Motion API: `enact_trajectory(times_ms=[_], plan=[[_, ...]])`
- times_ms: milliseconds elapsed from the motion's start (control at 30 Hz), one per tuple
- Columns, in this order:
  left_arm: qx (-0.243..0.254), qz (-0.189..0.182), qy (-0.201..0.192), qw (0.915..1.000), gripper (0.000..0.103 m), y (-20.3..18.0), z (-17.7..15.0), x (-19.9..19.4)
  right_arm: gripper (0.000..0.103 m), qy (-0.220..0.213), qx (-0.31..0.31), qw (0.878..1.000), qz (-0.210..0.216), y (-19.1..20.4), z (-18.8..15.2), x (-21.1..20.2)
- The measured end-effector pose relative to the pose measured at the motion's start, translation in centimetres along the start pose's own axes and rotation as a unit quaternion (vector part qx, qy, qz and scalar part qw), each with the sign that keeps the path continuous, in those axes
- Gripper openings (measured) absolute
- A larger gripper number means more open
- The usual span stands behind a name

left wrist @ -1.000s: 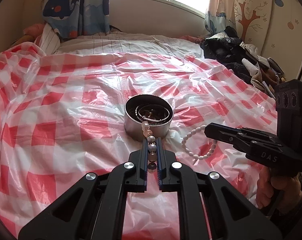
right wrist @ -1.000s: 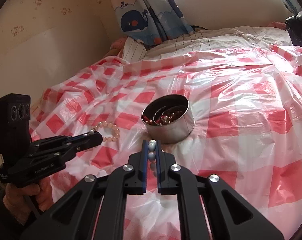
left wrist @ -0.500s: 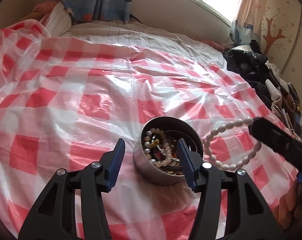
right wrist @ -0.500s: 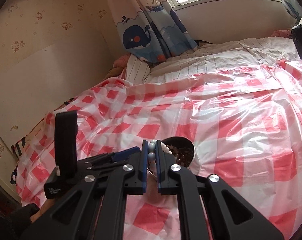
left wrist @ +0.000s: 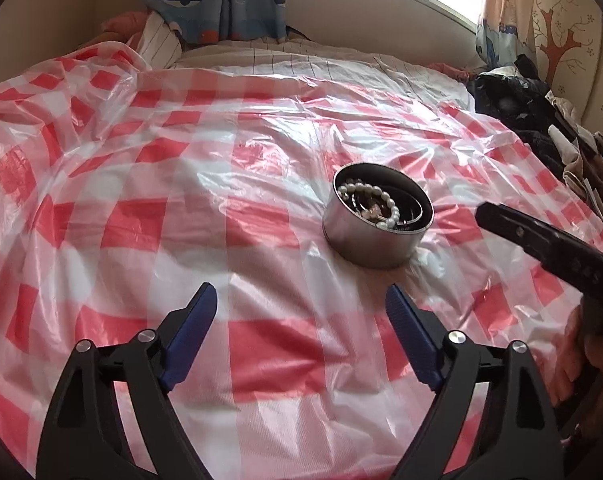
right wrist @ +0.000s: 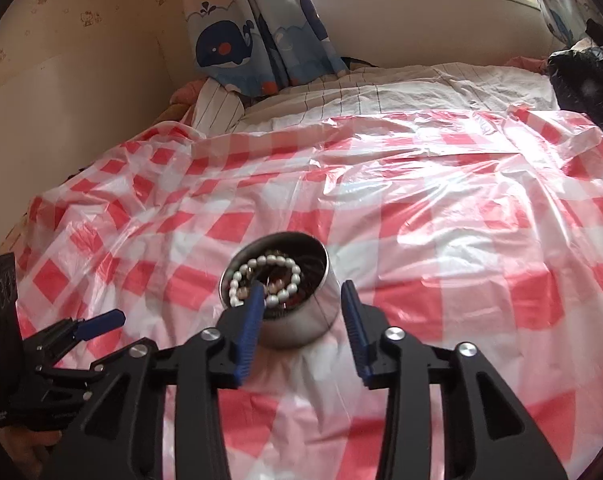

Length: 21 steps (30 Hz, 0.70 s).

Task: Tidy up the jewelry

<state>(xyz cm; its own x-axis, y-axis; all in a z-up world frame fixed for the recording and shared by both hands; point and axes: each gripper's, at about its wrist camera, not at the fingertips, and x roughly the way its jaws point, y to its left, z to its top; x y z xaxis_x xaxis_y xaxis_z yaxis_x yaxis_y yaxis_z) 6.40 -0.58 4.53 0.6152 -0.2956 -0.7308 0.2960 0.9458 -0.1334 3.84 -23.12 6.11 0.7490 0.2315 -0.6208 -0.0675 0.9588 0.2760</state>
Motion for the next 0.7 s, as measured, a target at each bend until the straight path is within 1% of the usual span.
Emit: enact_trajectory(times_ms=[33,67,100,167,233,267,333,367,400,533,600,700], plan=[[0.001,0.004,0.005,1.0000,0.089,-0.3,-0.7,-0.1,0.049,0.003,-0.007,1.000,-0.012,0.2,-1.4,-1.1],[0.003,0.009,0.008,0.9999,0.091,-0.5,-1.5,-0.3,0.053,0.004,-0.012,1.000,-0.024,0.3,-2.4,-1.9],[0.007,0.015,0.010,0.9998,0.092,-0.8,-2.2,-0.4,0.061,0.006,-0.014,0.999,-0.042,0.4,-3.7,-2.7],[0.017,0.024,0.015,0.9995,0.095,-1.4,-3.6,-0.6,0.068,0.016,-0.012,0.998,-0.067,0.5,-5.9,-3.5],[0.026,0.031,0.016,0.9991,0.095,-1.7,-4.8,-0.7,0.068,0.024,-0.009,0.996,-0.087,0.4,-7.7,-3.8],[0.028,0.037,0.015,0.9988,0.095,-1.8,-5.3,-0.7,0.068,0.030,-0.005,0.996,-0.089,0.3,-8.2,-3.7],[0.027,0.045,0.007,0.9986,0.095,-1.7,-5.7,-0.9,0.069,0.034,-0.002,0.994,-0.101,0.3,-9.1,-3.4],[0.026,0.046,0.001,0.9986,0.095,-1.6,-5.9,-1.1,0.072,0.035,-0.004,0.994,-0.104,0.3,-9.4,-3.4],[0.022,0.048,-0.002,0.9986,0.095,-1.5,-6.0,-1.2,0.078,0.037,-0.007,0.994,-0.106,0.5,-9.7,-3.2],[0.011,0.059,0.000,0.9982,0.096,-1.2,-6.2,-1.0,0.083,0.047,-0.025,0.991,-0.125,1.1,-10.6,-2.3],[0.013,0.064,0.003,0.9978,0.096,-1.2,-6.2,-0.9,0.088,0.050,-0.028,0.990,-0.130,1.2,-10.8,-2.1],[0.013,0.070,0.006,0.9974,0.096,-1.2,-6.2,-0.8,0.089,0.058,-0.022,0.990,-0.129,0.9,-10.9,-1.9]])
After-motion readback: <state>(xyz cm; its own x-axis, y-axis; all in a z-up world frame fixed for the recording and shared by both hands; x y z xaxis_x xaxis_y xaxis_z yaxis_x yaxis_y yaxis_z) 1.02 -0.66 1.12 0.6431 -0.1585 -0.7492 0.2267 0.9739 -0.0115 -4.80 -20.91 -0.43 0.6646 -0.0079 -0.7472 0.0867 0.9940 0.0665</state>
